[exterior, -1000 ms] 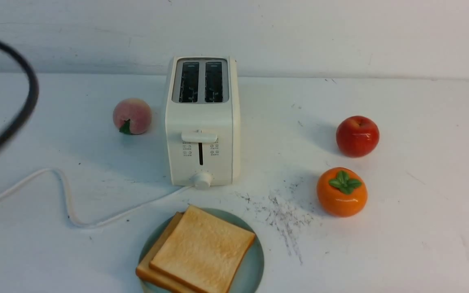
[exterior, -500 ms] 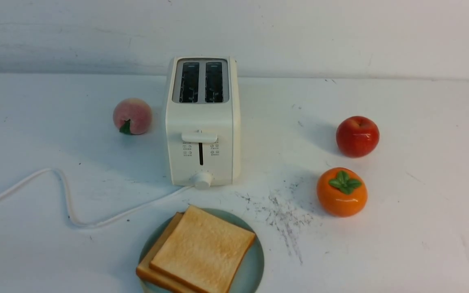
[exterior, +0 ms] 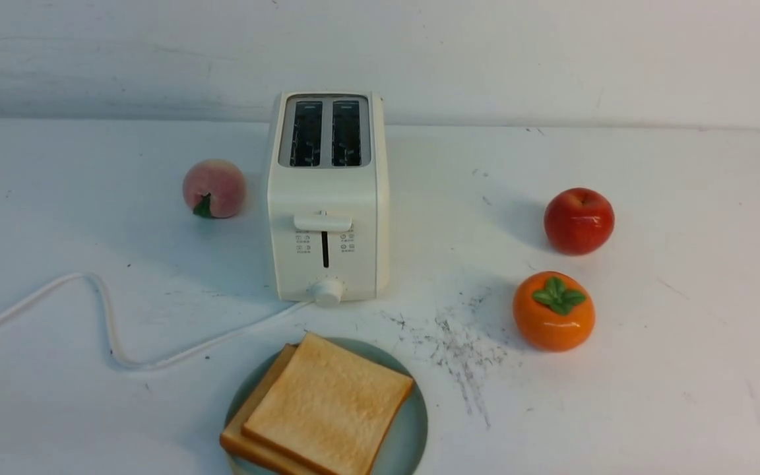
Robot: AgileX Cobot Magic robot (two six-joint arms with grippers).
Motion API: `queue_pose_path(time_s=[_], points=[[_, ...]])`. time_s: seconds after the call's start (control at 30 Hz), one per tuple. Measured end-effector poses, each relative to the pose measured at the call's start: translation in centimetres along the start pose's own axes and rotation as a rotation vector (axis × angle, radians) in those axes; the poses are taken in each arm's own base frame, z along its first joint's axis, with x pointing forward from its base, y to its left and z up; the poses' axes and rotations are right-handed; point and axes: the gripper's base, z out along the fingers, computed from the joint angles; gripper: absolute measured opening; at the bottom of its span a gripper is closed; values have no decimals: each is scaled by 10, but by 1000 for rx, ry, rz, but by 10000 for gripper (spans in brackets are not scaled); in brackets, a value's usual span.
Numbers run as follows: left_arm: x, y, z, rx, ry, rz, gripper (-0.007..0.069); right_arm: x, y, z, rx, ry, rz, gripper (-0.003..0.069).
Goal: Take toasted bread from bread machine on white table place on plate.
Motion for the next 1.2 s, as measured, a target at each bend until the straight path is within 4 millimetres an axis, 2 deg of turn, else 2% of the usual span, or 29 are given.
queue_pose_path(time_s=[0.2,0.37,0.53,0.57,0.63,0.8,1.2], points=[[3,12,7,-39,-67,13,-14,0,0,0,0,2,0,101],[25,36,21,-76,-53,20,-14,0,0,0,0,2,0,107],[65,63,35,-112,40,20,-13,0,0,0,0,2,0,113],[80,71,38,-122,74,8,-13,0,0,0,0,2,0,114],[100,81,41,-136,117,-27,-13,0,0,0,0,2,0,116],[136,97,43,-190,203,-74,-12,0,0,0,0,2,0,122],[147,103,36,-234,275,-72,-11,0,0,0,0,2,0,135]])
